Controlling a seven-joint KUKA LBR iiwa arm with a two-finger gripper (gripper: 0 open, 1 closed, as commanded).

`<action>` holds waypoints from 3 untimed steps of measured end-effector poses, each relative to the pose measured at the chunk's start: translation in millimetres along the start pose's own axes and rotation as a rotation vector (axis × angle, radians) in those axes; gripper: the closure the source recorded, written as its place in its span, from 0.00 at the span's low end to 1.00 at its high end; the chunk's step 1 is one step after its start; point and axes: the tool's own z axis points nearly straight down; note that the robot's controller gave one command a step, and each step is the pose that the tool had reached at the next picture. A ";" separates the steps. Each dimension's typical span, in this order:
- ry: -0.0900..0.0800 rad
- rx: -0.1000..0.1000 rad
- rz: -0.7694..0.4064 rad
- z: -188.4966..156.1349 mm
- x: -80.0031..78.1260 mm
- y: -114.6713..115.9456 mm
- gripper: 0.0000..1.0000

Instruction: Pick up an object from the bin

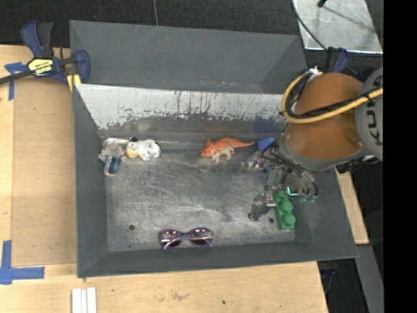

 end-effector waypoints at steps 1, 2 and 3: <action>-0.007 0.000 -0.001 -2.9 -1.7 0.0 0.00; -0.008 0.000 -0.262 7.1 -7.3 -19.8 0.00; -0.011 0.004 -0.390 50.0 -59.4 -88.7 0.00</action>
Offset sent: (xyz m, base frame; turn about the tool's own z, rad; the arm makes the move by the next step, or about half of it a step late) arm 0.0211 -0.0913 -0.0405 -1.0400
